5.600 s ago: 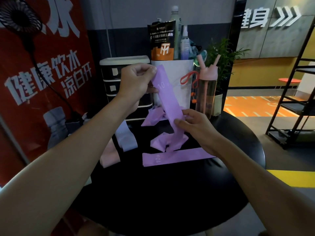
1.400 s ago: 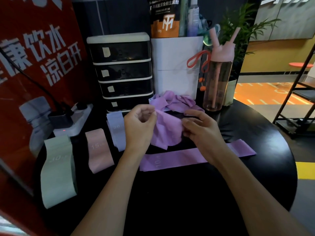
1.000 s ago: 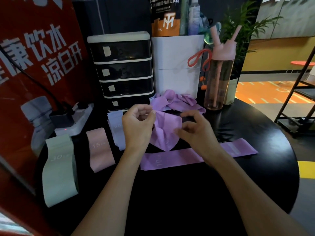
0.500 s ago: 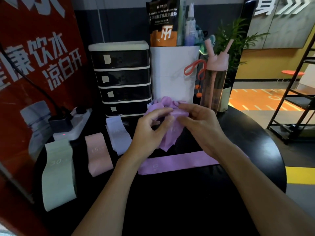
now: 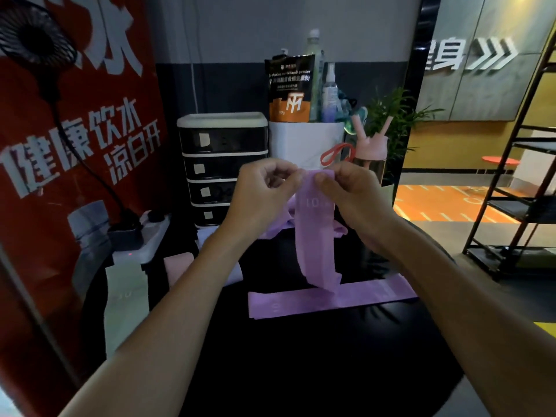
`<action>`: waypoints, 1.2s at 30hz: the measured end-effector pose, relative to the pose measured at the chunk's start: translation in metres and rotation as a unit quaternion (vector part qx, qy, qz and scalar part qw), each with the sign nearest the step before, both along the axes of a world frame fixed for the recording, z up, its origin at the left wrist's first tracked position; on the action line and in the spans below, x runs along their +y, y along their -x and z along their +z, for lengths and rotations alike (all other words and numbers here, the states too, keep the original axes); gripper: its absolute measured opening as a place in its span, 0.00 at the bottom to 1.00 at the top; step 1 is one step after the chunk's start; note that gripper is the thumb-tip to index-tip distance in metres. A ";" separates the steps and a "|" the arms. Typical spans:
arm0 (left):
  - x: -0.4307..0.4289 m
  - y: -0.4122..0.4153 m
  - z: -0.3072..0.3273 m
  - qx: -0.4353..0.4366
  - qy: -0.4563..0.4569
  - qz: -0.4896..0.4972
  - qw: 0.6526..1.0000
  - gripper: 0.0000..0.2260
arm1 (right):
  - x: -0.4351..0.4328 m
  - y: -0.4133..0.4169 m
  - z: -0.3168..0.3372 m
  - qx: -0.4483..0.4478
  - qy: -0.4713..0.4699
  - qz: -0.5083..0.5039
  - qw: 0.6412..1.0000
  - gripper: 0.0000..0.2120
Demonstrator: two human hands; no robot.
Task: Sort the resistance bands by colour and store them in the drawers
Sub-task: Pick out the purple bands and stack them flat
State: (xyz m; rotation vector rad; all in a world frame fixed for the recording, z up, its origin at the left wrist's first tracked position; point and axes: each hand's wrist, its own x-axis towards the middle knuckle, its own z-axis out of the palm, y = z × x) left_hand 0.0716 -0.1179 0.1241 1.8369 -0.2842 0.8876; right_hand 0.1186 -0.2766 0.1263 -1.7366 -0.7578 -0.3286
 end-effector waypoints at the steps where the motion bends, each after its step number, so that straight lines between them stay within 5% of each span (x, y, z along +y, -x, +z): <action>1: -0.001 0.002 0.006 -0.001 -0.017 -0.002 1.000 0.02 | -0.001 0.002 0.002 -0.003 -0.005 0.001 1.000 0.11; 8: -0.009 0.006 0.029 0.004 -0.082 0.019 0.996 0.02 | -0.001 0.011 0.008 0.030 -0.055 0.020 0.998 0.04; 15: -0.004 0.005 0.038 0.014 0.079 0.025 0.996 0.05 | -0.009 0.014 -0.019 0.157 -0.028 0.128 0.979 0.14; 23: 0.010 0.008 0.033 0.027 0.185 0.018 0.982 0.05 | -0.030 0.022 -0.050 0.253 0.005 0.225 0.941 0.11; 30: 0.026 0.012 0.014 0.015 0.206 0.070 0.976 0.06 | -0.067 0.013 -0.066 0.305 0.027 0.220 0.926 0.08; 34: 0.033 0.018 -0.008 0.033 0.213 0.092 0.972 0.13 | -0.091 0.006 -0.081 0.301 0.032 0.174 0.937 0.16; 36: 0.036 0.022 -0.018 0.039 0.226 0.106 0.967 0.14 | -0.102 0.003 -0.086 0.309 0.022 0.154 0.938 0.09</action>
